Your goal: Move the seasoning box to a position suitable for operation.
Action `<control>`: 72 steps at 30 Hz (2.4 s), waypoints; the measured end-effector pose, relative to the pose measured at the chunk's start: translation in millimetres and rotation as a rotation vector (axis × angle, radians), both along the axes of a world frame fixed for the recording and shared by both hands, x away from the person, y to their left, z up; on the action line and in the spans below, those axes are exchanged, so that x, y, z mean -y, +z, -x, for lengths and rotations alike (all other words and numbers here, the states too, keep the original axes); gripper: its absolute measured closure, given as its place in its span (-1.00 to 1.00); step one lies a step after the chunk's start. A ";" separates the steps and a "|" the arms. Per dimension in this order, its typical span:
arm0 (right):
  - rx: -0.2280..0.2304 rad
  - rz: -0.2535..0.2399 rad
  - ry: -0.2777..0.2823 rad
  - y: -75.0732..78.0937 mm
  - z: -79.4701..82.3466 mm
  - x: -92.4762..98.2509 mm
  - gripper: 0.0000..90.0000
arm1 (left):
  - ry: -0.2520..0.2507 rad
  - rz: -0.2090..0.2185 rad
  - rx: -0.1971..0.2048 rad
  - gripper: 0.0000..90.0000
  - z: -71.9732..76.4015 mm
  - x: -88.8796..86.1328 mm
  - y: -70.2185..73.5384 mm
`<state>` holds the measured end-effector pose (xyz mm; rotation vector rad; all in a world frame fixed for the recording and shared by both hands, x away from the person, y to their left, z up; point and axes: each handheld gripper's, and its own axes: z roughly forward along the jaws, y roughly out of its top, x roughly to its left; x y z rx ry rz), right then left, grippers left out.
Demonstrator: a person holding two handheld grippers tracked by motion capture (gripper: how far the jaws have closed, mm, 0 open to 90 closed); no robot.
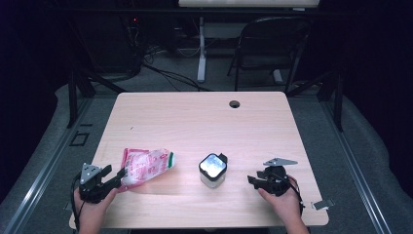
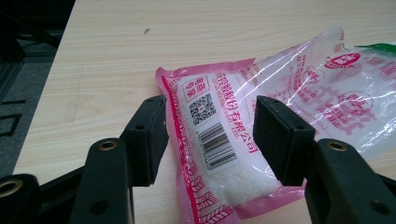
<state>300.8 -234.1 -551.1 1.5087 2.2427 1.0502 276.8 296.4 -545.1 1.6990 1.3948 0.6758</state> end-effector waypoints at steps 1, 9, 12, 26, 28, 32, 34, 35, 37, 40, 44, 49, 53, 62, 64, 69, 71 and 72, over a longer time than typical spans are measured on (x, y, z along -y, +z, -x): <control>0.000 0.000 0.000 0.0 0.0 0.0 0.18 | -0.001 0.001 0.000 0.00 -0.1 0.1 0.0; 0.013 0.018 0.022 1.5 0.6 -3.9 0.19 | 0.005 -0.014 -0.005 -0.02 0.4 0.6 1.5; 0.020 0.022 0.029 1.7 0.8 -4.8 0.14 | 0.009 -0.024 -0.011 -0.02 0.8 1.0 1.7; 0.044 0.012 0.035 15.2 -9.4 -0.8 0.23 | -0.022 -0.014 -0.042 0.02 1.9 0.5 4.4; 0.036 0.001 0.039 17.0 -11.5 -2.4 0.26 | -0.026 -0.016 -0.035 0.03 2.4 2.3 4.8; 0.024 0.016 0.070 19.7 -17.0 -9.4 0.33 | -0.039 -0.019 -0.035 0.04 3.2 4.6 5.8; 0.018 0.017 0.067 20.7 -20.3 -11.7 0.36 | -0.043 -0.020 -0.035 0.05 3.2 5.6 5.8; 0.008 0.010 0.069 21.7 -22.4 -13.3 0.36 | -0.045 -0.022 -0.039 0.05 3.2 5.6 6.0; 0.014 0.010 0.076 23.1 -25.1 -15.6 0.35 | -0.047 -0.023 -0.042 0.06 3.2 6.0 5.8; 0.016 0.019 0.089 25.4 -30.1 -22.6 0.35 | -0.050 -0.024 -0.040 0.06 3.0 6.3 5.5; 0.008 0.015 0.100 27.4 -34.1 -27.3 0.36 | -0.052 -0.029 -0.039 0.07 3.0 6.4 6.3; 0.005 0.037 0.124 30.8 -40.1 -35.5 0.40 | -0.054 -0.031 -0.034 0.07 3.5 6.6 6.6; -0.004 0.038 0.132 29.3 -44.4 -40.8 0.44 | -0.050 -0.023 -0.029 0.07 3.8 6.2 6.5; 0.010 0.058 0.161 27.0 -51.0 -52.9 0.51 | -0.049 -0.025 -0.031 0.07 3.9 6.6 6.4; 0.006 0.065 0.176 25.7 -53.2 -56.9 0.53 | -0.049 -0.028 -0.033 0.07 4.2 6.6 6.7; 0.001 0.068 0.186 22.5 -57.0 -61.3 0.56 | -0.047 -0.025 -0.030 0.07 4.1 6.2 6.2; -0.006 0.071 0.196 20.4 -59.2 -64.1 0.56 | -0.048 -0.025 -0.030 0.07 3.9 6.3 6.1; -0.002 0.079 0.198 18.9 -60.7 -66.7 0.56 | -0.049 -0.025 -0.029 0.07 3.9 6.6 6.1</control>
